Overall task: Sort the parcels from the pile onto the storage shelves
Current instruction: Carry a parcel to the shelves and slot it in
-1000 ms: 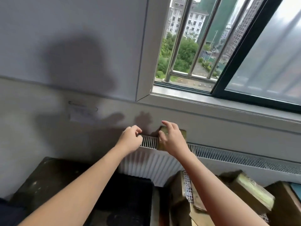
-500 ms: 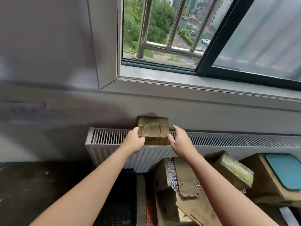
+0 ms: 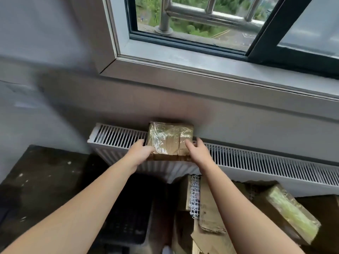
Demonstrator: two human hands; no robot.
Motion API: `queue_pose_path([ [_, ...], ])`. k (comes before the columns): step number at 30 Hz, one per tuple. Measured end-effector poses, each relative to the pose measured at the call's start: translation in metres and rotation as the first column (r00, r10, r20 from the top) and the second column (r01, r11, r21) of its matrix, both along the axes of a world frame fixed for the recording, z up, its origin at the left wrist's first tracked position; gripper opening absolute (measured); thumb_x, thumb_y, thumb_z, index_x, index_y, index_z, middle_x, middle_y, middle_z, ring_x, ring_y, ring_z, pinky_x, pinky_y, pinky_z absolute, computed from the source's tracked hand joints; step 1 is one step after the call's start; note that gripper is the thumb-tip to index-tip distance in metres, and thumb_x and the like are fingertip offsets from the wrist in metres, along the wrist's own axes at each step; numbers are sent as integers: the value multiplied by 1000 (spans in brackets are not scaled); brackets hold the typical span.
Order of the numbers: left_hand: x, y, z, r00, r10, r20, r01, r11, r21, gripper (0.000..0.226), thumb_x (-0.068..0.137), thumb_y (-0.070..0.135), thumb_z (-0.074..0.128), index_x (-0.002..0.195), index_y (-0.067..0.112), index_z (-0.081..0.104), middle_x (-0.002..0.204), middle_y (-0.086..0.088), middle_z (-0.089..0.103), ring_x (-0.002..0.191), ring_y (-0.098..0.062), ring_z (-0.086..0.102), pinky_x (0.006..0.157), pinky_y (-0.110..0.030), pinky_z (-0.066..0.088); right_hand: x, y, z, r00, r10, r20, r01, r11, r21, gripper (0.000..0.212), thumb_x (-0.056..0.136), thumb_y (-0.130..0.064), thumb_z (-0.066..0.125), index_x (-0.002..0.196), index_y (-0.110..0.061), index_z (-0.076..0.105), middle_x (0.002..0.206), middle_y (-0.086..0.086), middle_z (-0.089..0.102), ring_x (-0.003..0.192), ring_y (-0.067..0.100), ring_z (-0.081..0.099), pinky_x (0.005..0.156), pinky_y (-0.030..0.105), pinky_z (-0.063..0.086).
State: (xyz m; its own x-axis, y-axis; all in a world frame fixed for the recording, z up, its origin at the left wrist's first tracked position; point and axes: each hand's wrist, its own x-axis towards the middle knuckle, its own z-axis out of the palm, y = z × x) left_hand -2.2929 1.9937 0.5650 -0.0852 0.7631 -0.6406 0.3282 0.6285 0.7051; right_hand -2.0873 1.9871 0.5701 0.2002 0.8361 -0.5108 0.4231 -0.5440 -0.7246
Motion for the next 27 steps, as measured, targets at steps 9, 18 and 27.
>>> queue_pose_path([
  [9,12,-47,45,931,300,207,-297,954,-47,22,89,17,56,109,6,59,117,-13,62,109,-27,61,76,-36,52,15,-4,54,990,131,-44,-119,972,203,32,80,-39,67,106,-22,57,110,4,58,92,16,59,76,22,51],
  [18,-12,-84,112,821,487,297,-518,855,29,30,91,27,58,118,14,53,134,-11,50,126,-29,45,78,-48,54,-5,3,110,915,399,59,-400,879,259,37,56,-63,69,77,-37,54,93,-1,63,99,29,60,91,41,52],
  [27,-62,-118,167,636,589,499,-691,722,27,56,93,62,48,132,22,52,129,-8,60,110,-27,61,77,-47,53,-68,-16,159,689,675,265,-697,516,497,123,59,-51,86,156,-25,16,130,-1,30,129,14,29,115,26,22],
])
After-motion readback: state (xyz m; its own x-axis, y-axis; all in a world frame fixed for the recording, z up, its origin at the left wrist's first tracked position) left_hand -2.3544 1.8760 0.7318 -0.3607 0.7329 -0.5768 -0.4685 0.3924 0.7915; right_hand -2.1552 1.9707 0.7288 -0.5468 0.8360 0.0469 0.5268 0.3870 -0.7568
